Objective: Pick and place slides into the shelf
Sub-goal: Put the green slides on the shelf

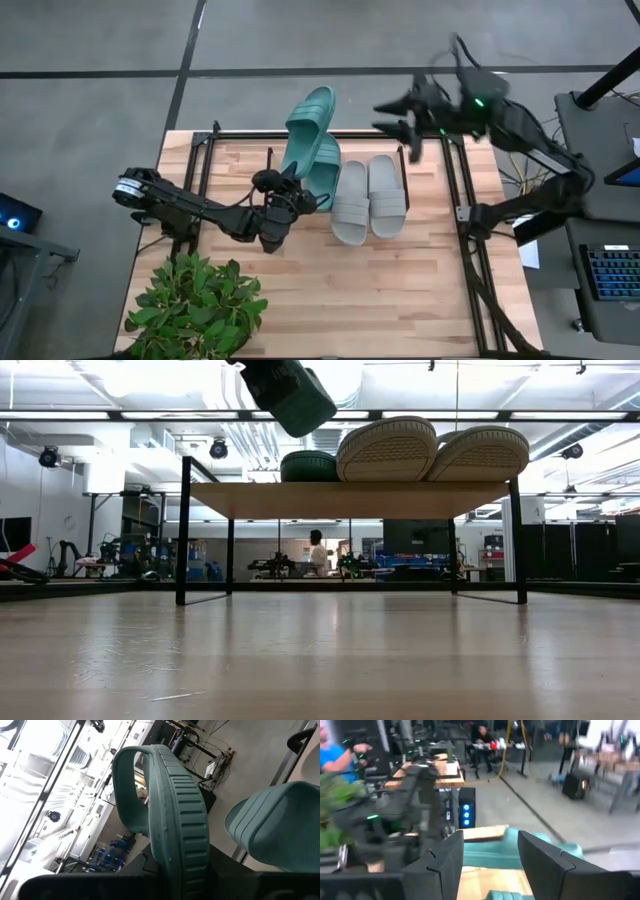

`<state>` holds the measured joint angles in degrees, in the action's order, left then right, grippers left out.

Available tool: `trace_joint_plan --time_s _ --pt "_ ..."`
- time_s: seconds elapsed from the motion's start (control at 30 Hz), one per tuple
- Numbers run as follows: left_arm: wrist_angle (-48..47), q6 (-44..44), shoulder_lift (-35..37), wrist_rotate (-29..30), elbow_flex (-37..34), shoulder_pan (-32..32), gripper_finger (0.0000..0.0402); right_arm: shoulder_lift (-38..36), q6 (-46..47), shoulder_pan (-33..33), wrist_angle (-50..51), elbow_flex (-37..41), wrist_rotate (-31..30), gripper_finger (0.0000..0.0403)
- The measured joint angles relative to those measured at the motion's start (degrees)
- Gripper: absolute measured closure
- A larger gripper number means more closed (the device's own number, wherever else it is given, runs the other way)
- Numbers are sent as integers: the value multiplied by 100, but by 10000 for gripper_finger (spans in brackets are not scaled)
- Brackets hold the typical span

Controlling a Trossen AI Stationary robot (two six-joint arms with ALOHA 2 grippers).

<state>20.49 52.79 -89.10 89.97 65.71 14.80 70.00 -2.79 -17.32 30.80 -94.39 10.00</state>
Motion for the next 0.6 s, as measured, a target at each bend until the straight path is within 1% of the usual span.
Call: trace_joint_plan --time_s 0.1,0.2,0.27,0.33,0.4,0.5,0.6 --pt "0 14 0 -15 0 -39 359 374 511 -761 -295 -3 550 225" --pt "0 35 0 -47 0 -136 359 793 1122 -1306 -824 -9 884 225" --pt "0 40 0 -55 0 -212 359 1046 1688 -1577 -1243 -9 978 225" --pt "0 48 0 -59 0 -298 359 1263 2403 -1770 -1635 -9 991 225" --pt "0 49 0 -59 0 -373 359 1458 2853 -1928 -1836 -11 1003 225" --pt "0 68 0 -74 0 -455 359 1723 3085 -2103 -1860 -9 1121 225" --pt "0 76 0 -112 0 -507 359 1934 3479 -2214 -1917 -9 1489 225"
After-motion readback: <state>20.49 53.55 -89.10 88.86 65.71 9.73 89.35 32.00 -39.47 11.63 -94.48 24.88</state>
